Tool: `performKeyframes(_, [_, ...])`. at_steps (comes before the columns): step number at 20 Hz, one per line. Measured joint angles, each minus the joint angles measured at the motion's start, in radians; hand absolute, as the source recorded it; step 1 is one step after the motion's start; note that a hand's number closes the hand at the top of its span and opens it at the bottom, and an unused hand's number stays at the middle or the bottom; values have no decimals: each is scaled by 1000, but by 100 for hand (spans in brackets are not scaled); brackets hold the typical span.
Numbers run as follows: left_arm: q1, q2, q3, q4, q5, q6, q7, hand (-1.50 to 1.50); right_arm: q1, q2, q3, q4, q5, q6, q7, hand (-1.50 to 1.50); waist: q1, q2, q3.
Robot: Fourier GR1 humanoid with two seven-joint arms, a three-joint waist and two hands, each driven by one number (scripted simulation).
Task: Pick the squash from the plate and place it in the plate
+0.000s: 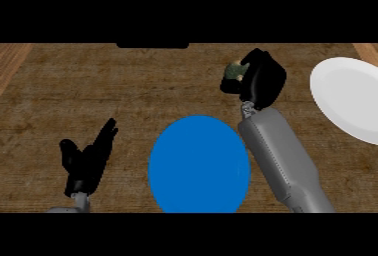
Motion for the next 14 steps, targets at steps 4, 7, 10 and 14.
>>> performKeyframes(4, [-11, -6, 2, 9, -4, 6, 9, 0, -8, -13, -75, 9, 58, -106, 39, 150, -5, 0, 0])
performKeyframes(7, [-7, 5, 15, 10, 9, -12, 8, 0, 17, -32, -130, -2, 65, -187, 32, 150, -7, -1, 1])
performKeyframes(10, [-3, 1, 18, 14, 11, -15, -2, 0, 55, -55, -180, -27, 35, -268, -3, 150, -10, -2, 2])
performKeyframes(14, [3, 0, 17, 2, 2, -12, 4, 0, 105, -123, -243, -14, -13, -346, -71, 150, -9, -2, 2])
